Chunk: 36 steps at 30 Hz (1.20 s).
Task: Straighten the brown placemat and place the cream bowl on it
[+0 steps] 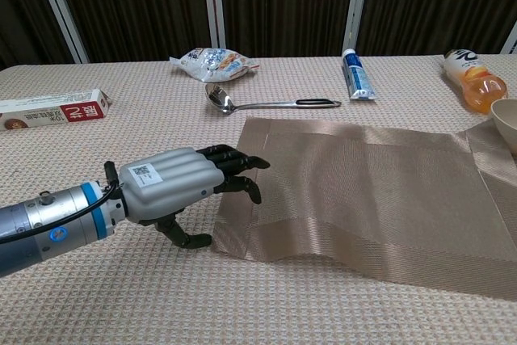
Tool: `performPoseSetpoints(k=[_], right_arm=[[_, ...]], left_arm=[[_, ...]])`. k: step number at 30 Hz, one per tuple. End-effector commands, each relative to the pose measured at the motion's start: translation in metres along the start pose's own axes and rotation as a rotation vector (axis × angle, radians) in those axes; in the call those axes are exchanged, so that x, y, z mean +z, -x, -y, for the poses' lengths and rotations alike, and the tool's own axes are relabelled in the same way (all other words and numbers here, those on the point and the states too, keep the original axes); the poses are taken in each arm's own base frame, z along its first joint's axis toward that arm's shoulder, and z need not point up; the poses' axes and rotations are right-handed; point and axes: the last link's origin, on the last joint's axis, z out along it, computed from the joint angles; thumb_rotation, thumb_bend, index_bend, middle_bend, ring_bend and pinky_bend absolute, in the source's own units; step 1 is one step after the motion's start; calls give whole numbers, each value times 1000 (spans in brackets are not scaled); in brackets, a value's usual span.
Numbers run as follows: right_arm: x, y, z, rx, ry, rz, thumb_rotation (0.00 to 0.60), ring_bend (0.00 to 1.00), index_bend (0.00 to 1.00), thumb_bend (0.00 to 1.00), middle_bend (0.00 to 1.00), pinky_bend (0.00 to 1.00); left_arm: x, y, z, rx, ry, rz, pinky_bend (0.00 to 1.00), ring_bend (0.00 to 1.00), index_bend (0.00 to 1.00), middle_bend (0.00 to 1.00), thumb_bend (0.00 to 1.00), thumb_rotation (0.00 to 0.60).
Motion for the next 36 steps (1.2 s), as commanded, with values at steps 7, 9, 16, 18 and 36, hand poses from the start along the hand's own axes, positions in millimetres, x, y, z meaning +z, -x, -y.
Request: performPoseSetpoints(k=[7,9,16,18,36], right_arm=[[0,-2,0,8,-3,-5,600,0,0,0,0,0],[-1,-2,0,9,-4,-5,600,0,0,0,0,0],[-1,-4,0,16,-8,-8,600,0,0,0,0,0],[-1,-4,0,16,-9,-8,600,0,0,0,0,0],[-3,-6,1,30,-21,-16,600,0,0,0,0,0]], left_arm=[[5,3,-8,-27,5,18,0,0,259,0,346,600],[6,4,-9,-32,5,22,0,0,273,0,372,600],[6,7,-10,-49,-2,31,0,0,395,0,446,600],[6,8,-10,-45,-3,33,0,0,412,0,446,600],[4,4,-11,-95,-21,10,0,0,622,0,452,600]])
